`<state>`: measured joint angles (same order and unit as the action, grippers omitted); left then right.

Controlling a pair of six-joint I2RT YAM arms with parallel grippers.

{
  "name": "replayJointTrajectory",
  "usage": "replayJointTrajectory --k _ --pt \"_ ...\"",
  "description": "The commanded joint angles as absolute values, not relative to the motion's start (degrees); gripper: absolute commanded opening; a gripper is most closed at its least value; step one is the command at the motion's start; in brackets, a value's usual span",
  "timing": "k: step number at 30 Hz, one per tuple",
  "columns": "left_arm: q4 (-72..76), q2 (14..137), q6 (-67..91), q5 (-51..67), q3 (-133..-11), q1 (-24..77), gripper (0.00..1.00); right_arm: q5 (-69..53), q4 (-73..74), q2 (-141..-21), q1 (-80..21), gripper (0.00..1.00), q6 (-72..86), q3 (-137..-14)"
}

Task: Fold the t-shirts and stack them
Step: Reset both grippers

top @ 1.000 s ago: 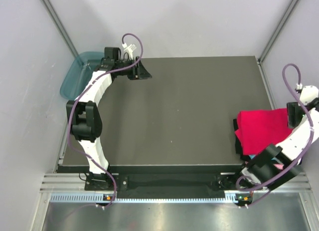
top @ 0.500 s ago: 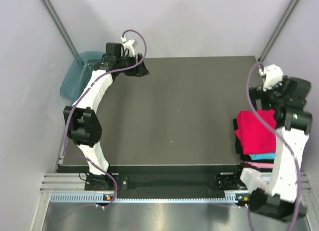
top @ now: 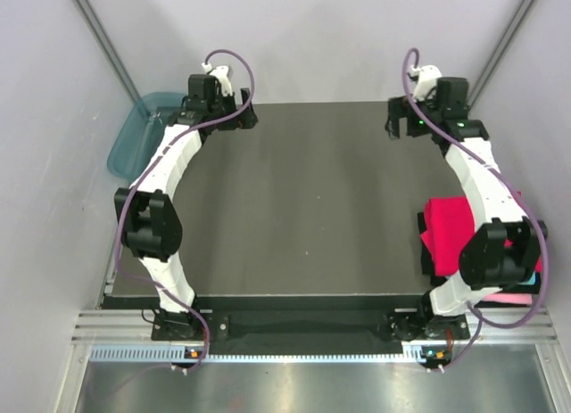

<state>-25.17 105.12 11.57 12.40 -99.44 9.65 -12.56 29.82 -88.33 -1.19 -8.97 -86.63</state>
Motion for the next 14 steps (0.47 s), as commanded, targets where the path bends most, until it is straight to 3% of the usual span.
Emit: replayJointTrajectory --k 1,7,14 --pt "-21.54 107.92 11.17 8.79 -101.33 9.58 0.99 -6.89 21.55 -91.31 -6.32 1.00 -5.11 -88.69" --pt "-18.72 110.21 3.45 1.35 -104.67 12.56 0.99 7.28 18.89 -97.20 -15.63 1.00 -6.14 -89.99" --pt "-18.90 111.18 1.76 0.79 -105.73 14.85 0.99 3.16 14.87 -98.53 -17.84 0.99 -6.68 -88.07"
